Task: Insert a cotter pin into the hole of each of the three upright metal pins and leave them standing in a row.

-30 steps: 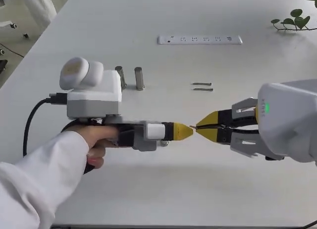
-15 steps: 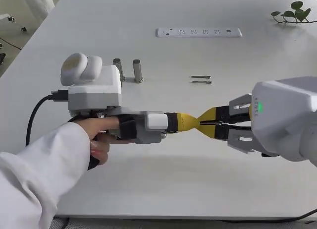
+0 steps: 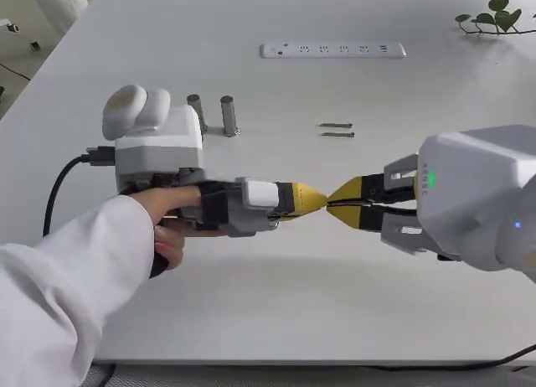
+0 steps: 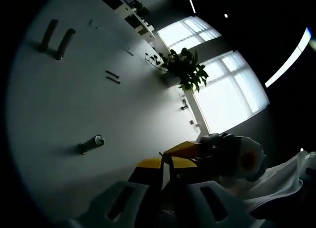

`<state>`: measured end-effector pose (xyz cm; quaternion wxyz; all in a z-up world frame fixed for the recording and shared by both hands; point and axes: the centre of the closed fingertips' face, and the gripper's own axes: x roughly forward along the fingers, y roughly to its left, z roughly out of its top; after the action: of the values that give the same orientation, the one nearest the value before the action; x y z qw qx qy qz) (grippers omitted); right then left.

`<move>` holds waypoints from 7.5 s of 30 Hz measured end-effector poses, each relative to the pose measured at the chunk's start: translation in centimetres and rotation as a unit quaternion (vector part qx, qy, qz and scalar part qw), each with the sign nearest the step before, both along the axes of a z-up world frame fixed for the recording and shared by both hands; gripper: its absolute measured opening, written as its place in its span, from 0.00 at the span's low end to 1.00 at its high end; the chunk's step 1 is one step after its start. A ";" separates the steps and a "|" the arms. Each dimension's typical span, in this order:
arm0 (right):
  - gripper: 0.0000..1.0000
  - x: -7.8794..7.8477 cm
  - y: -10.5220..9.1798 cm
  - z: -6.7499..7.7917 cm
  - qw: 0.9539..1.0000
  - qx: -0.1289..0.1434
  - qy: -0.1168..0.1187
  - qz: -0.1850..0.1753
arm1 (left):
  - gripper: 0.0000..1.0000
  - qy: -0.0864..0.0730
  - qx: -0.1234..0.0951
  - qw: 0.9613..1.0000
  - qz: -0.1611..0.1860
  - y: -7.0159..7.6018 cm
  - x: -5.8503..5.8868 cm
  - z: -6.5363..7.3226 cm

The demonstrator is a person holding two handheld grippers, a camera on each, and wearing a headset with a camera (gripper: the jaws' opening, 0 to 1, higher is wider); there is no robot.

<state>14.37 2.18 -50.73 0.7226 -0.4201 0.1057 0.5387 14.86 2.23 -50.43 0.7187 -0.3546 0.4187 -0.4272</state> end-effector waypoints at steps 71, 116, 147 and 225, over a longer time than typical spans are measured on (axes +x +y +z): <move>0.33 -0.4 -0.9 -0.9 0.976 0.093 0.189 -0.059 | 0.00 -0.098 0.082 0.990 -0.061 1.7 -0.8 0.0; 0.00 -5.1 2.3 1.5 0.860 0.117 0.491 0.079 | 0.00 -0.273 0.108 0.931 -0.218 2.4 -4.5 2.5; 0.00 1.7 0.3 -3.0 0.945 0.084 0.316 -0.034 | 0.39 -0.340 0.231 0.910 -0.044 6.8 4.0 -4.1; 0.00 3.4 4.4 -6.2 0.959 0.011 0.284 -0.017 | 0.07 -0.365 0.300 0.877 -0.087 5.2 4.5 -9.6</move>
<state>17.73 6.56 -56.98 0.6767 -0.2399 0.3077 0.6244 19.40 7.47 -60.07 0.8525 0.0967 0.2636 -0.4410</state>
